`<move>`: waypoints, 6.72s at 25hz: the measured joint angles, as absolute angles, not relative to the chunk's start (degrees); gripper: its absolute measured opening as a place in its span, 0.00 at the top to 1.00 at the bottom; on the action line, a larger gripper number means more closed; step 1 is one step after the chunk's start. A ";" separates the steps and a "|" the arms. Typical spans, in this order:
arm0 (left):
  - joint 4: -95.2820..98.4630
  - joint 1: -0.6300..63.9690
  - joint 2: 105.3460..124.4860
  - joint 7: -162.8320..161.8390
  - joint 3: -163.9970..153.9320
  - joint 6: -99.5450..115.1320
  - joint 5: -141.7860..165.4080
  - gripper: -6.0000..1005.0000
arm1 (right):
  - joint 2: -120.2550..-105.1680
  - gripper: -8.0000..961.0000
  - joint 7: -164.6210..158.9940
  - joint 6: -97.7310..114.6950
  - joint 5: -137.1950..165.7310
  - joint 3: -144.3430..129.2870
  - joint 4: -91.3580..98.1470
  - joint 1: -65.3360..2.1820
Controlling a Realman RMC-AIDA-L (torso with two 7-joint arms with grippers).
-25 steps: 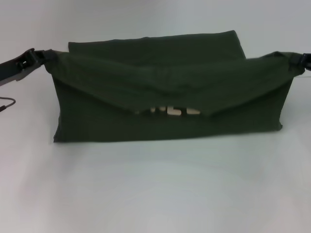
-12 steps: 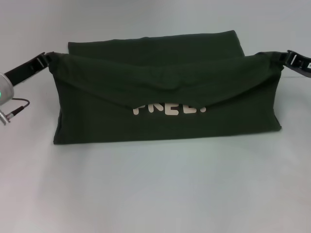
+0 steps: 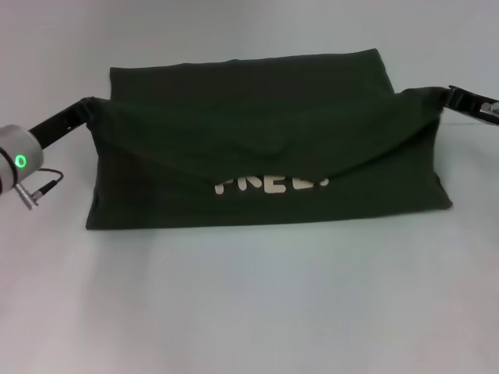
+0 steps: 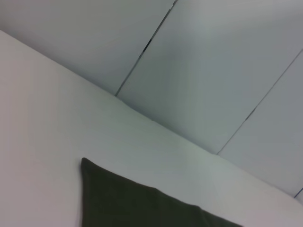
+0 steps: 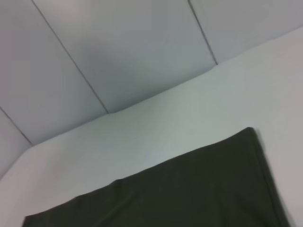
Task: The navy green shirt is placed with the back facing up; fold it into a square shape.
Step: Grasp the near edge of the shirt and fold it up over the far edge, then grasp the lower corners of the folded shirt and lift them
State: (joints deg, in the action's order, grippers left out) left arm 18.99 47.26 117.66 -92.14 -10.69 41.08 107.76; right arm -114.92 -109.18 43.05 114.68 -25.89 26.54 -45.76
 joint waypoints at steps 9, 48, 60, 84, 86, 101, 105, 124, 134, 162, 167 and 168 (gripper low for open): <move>18.97 47.93 119.37 -87.95 -10.59 34.46 105.42 0.93 | -115.77 0.70 -105.75 40.65 114.60 -27.25 26.54 -46.12; 26.71 38.81 117.77 -82.03 -12.48 66.04 106.83 0.19 | -115.31 0.02 -81.19 62.09 81.97 -26.83 27.54 -33.79; 32.93 35.04 118.26 -87.53 -20.29 70.26 115.98 0.19 | -111.01 0.02 -84.10 80.02 88.92 -27.43 28.06 -28.03; 32.92 37.28 118.55 -95.68 -30.46 51.73 133.53 0.19 | -109.66 0.02 -84.51 82.78 104.91 -27.49 29.80 -28.10; 31.95 37.64 118.53 -95.68 -30.90 50.84 133.58 0.19 | -109.66 0.02 -84.60 82.64 105.00 -27.50 29.80 -28.14; 30.85 38.31 118.53 -95.80 -32.38 50.43 133.68 0.20 | -109.70 0.02 -84.81 82.16 105.57 -27.55 29.80 -28.42; 30.85 38.32 118.60 -95.90 -32.76 50.30 133.68 0.22 | -109.72 0.02 -84.81 82.16 105.64 -28.04 29.80 -28.50; 30.90 38.41 118.47 -97.60 -32.67 48.73 133.63 0.66 | -109.83 0.02 -85.08 82.08 105.64 -29.41 29.80 -28.67; 30.85 38.50 118.41 -98.56 -32.96 48.68 133.75 0.98 | -109.75 0.02 -85.50 82.08 105.64 -29.67 29.80 -29.09; 34.25 38.61 117.02 -103.46 -31.65 53.88 136.44 0.99 | -109.11 0.03 -97.10 77.06 107.12 -32.38 32.78 -30.09; 34.53 38.83 116.79 -104.73 -31.16 54.74 138.03 0.99 | -108.70 0.04 -101.20 75.62 109.69 -32.56 33.20 -31.28; 34.53 38.86 116.77 -104.73 -31.07 54.80 138.04 0.99 | -108.49 0.04 -102.50 75.17 110.55 -32.58 33.41 -31.69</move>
